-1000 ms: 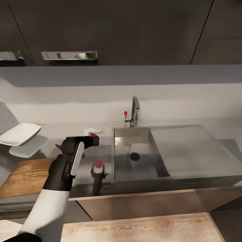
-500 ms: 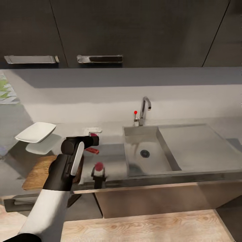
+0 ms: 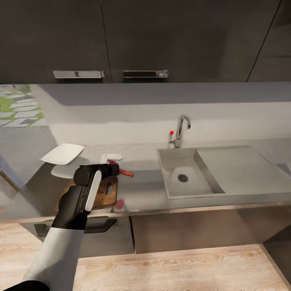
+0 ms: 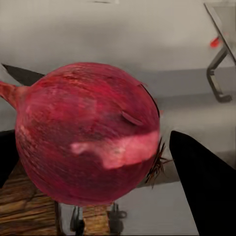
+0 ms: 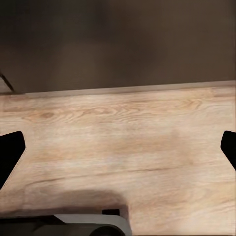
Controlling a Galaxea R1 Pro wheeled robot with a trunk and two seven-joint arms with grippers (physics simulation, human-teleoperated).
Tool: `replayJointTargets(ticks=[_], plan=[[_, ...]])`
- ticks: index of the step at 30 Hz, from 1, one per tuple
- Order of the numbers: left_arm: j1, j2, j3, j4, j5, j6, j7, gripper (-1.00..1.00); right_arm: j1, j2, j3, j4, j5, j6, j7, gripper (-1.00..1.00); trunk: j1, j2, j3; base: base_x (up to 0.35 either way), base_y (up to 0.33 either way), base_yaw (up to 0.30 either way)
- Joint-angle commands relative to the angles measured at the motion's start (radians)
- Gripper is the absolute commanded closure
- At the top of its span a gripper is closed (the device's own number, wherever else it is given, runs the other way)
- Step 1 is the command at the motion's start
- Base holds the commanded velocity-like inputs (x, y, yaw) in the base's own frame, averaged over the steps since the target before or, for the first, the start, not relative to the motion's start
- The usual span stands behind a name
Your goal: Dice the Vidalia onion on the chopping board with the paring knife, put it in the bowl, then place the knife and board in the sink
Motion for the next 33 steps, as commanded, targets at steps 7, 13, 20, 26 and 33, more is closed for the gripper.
replayJointTargets(ticks=[7,13,20,26,33], plan=[[-0.001,0.000,-0.001,0.002,0.007,0.004,0.006,1.00,0.001,0.000,0.001,-0.002,0.001,0.000,-0.004,-1.00,0.000,-0.002,0.009,-0.095,0.287,0.000],[0.000,0.000,-0.001,0.007,0.008,0.004,0.006,1.00,0.000,0.000,0.001,-0.002,0.001,0.000,-0.004,-1.00,0.000,-0.002,0.019,-0.076,0.293,0.000],[0.000,0.000,-0.001,0.029,0.008,0.004,0.006,1.00,0.000,0.000,0.001,-0.002,0.001,-0.002,-0.004,-1.00,0.000,-0.002,0.027,-0.011,0.300,0.000],[0.000,0.000,-0.001,0.071,0.006,0.003,0.006,1.00,0.000,0.000,0.001,-0.002,0.001,-0.002,-0.003,-1.00,0.000,-0.002,0.027,0.000,0.218,0.000],[0.000,0.000,-0.001,0.110,0.006,0.001,0.006,1.00,0.000,0.000,0.001,-0.002,0.001,-0.002,-0.004,-1.00,0.000,-0.002,0.020,0.000,0.030,0.000]])
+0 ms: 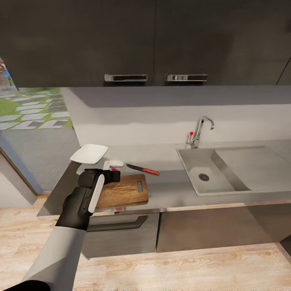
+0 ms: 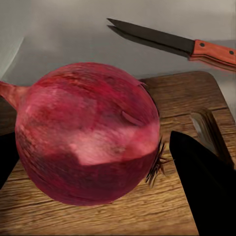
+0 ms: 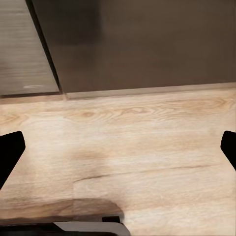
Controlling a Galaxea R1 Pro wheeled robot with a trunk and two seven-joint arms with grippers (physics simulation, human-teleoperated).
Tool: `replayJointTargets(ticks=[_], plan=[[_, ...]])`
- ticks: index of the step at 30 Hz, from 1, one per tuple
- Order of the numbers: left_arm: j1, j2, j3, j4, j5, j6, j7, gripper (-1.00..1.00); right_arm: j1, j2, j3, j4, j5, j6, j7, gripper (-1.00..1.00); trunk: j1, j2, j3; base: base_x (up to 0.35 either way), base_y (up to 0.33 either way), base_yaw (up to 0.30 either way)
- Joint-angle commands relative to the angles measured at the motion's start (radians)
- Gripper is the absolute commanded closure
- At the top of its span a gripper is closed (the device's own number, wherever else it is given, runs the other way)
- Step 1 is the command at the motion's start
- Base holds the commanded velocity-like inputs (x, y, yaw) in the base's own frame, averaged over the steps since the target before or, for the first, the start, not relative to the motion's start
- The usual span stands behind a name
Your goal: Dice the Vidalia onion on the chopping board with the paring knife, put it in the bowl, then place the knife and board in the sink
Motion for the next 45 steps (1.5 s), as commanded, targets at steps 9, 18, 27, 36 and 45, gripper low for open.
replayJointTargets(ticks=[9,18,27,36,45], plan=[[-0.001,0.000,-0.001,0.014,0.006,0.004,0.006,1.00,0.001,0.000,0.001,-0.002,0.001,0.000,-0.004,-1.00,0.000,-0.002,-0.014,0.000,0.001,0.000],[-0.001,0.000,-0.001,0.032,0.006,0.002,0.006,1.00,0.000,0.000,0.001,-0.002,0.001,0.000,-0.004,-1.00,0.000,-0.002,-0.026,0.000,0.000,0.000],[0.000,0.000,-0.001,0.038,0.006,0.002,0.006,1.00,0.001,0.000,0.001,-0.002,0.001,0.000,-0.004,-1.00,0.000,-0.002,-0.038,0.000,0.000,0.000],[-0.001,0.000,-0.001,0.055,0.006,0.002,0.006,1.00,0.000,0.000,0.001,-0.002,0.001,0.000,-0.003,-1.00,0.000,-0.002,-0.049,0.000,0.000,0.000],[0.000,0.000,-0.001,0.061,0.006,0.001,0.006,1.00,0.000,0.000,0.001,-0.002,0.001,0.000,-0.004,-1.00,0.000,-0.002,-0.052,0.000,0.000,0.000]])
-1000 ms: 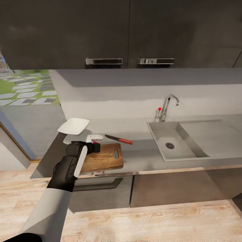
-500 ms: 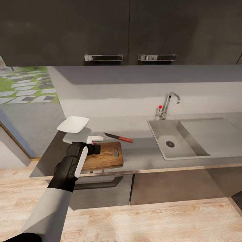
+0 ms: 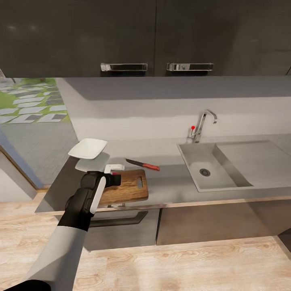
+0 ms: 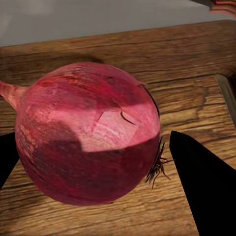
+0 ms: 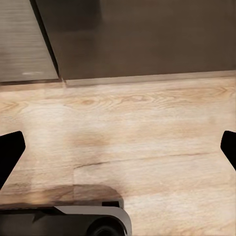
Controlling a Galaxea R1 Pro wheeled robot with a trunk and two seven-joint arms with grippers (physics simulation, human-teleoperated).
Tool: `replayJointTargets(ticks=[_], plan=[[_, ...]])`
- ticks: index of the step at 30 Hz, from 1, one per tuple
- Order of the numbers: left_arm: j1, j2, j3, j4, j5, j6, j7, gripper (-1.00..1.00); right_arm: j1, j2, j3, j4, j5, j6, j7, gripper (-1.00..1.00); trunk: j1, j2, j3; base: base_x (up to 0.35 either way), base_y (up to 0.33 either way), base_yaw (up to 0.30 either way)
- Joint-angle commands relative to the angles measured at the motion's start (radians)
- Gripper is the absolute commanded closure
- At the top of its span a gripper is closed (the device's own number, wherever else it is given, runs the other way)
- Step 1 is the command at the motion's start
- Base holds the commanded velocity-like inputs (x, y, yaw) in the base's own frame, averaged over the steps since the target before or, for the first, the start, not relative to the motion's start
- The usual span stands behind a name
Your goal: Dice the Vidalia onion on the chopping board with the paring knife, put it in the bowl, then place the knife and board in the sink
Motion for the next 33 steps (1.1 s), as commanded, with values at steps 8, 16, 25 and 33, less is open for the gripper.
replayJointTargets(ticks=[8,16,25,33], plan=[[-0.001,0.000,0.000,0.006,0.007,0.004,0.006,1.00,0.001,0.000,0.001,-0.002,0.001,0.000,-0.004,-1.00,0.001,-0.002,-0.002,0.000,0.000,0.000],[-0.001,0.000,0.000,0.032,0.005,0.002,0.006,1.00,0.000,0.000,0.001,-0.002,0.001,0.000,-0.004,-1.00,0.001,-0.002,-0.002,0.000,0.000,0.000],[-0.001,0.000,0.001,0.049,0.005,0.001,0.006,1.00,0.001,0.000,0.001,-0.002,0.001,0.000,-0.004,-1.00,0.001,-0.002,-0.002,0.000,0.000,0.000],[-0.001,0.000,0.001,0.051,0.004,0.001,0.007,1.00,0.001,0.000,0.001,-0.002,0.001,0.000,-0.004,-1.00,0.001,-0.002,-0.002,0.000,0.000,0.000]])
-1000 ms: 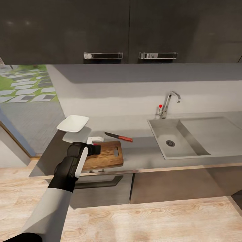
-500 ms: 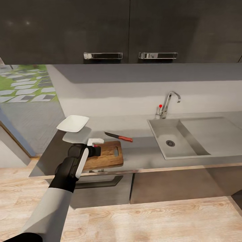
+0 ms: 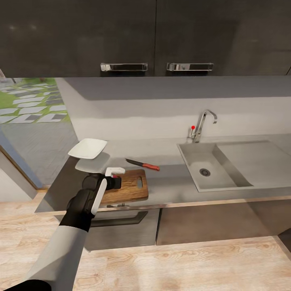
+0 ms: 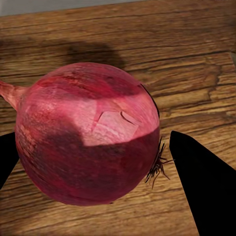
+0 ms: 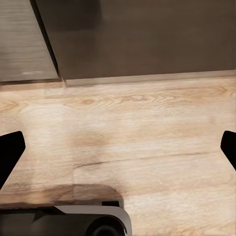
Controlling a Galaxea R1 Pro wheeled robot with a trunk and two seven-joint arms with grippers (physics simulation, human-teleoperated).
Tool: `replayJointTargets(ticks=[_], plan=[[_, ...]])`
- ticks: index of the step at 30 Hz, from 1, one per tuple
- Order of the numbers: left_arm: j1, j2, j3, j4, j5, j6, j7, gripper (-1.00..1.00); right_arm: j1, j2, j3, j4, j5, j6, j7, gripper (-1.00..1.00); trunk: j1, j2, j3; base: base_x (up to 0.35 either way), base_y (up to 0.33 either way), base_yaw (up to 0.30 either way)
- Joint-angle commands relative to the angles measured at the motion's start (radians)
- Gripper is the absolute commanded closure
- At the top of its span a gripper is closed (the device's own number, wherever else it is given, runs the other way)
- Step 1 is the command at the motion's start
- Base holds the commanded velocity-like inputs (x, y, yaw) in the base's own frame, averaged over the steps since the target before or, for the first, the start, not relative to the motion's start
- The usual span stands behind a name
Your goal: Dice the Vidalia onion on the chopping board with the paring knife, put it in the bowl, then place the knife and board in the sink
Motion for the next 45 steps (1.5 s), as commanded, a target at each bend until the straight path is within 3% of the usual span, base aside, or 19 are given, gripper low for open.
replayJointTargets(ticks=[1,13,14,39,45], plan=[[-0.001,0.000,-0.001,-0.001,0.006,0.004,0.006,1.00,0.001,0.000,0.001,-0.002,0.001,0.000,-0.004,-1.00,0.001,-0.002,-0.002,0.000,0.000,0.000],[-0.001,0.000,-0.001,-0.001,0.005,0.004,0.006,1.00,0.000,0.000,0.001,-0.002,0.001,-0.001,-0.004,-1.00,0.001,-0.002,-0.002,0.000,0.000,0.000],[-0.001,0.000,-0.001,-0.001,0.005,0.004,0.006,-1.00,0.000,0.000,0.001,-0.002,0.001,-0.001,-0.004,-1.00,0.001,-0.002,-0.002,0.000,0.000,0.000],[-0.001,0.000,-0.001,-0.018,0.003,0.006,0.007,-1.00,0.001,0.000,0.001,-0.002,0.001,0.000,-0.004,-1.00,0.001,-0.002,-0.002,0.000,0.000,0.000],[-0.001,0.000,-0.001,-0.124,0.005,0.011,0.007,-1.00,0.000,0.000,0.001,-0.002,0.001,0.000,-0.004,-1.00,0.001,-0.002,-0.002,0.000,0.000,0.000]])
